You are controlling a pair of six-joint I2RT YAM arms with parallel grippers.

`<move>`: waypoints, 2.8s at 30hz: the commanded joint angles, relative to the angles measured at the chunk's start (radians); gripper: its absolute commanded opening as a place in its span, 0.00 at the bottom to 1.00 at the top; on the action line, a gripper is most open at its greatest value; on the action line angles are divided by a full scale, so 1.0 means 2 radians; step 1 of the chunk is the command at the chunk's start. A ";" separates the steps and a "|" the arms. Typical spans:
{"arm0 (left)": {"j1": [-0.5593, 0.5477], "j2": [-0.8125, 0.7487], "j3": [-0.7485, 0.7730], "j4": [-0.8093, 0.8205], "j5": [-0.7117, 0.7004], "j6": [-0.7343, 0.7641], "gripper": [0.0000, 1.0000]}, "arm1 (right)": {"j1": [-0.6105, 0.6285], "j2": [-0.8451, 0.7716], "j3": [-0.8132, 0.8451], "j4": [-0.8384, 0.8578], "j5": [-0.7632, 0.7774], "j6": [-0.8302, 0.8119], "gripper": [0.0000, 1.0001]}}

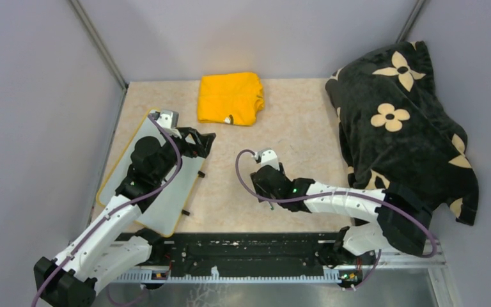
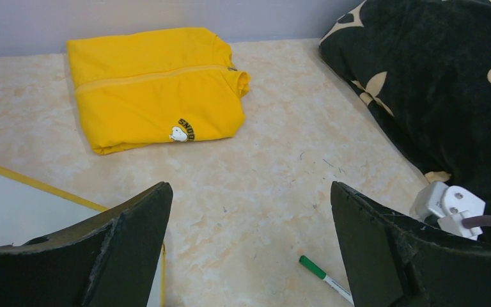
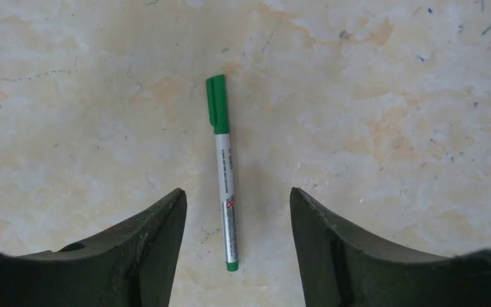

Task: Write a sentence on the whiteboard
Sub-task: Move the whiteboard to the center of the board.

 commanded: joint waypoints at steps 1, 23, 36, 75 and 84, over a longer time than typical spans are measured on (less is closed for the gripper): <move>-0.003 -0.005 0.000 0.017 0.008 0.001 0.99 | 0.003 0.016 0.024 0.056 -0.029 0.012 0.60; -0.003 -0.070 -0.004 0.009 -0.054 0.025 0.99 | 0.008 0.168 0.063 0.399 -0.253 -0.156 0.61; -0.003 -0.093 0.044 0.018 -0.045 0.047 0.99 | 0.004 0.292 0.155 0.393 -0.259 -0.190 0.56; -0.012 -0.166 -0.042 0.086 -0.047 0.101 0.99 | -0.011 0.422 0.272 0.362 -0.245 -0.224 0.48; -0.018 -0.167 -0.045 0.090 -0.049 0.105 0.99 | -0.011 0.425 0.274 0.362 -0.242 -0.224 0.34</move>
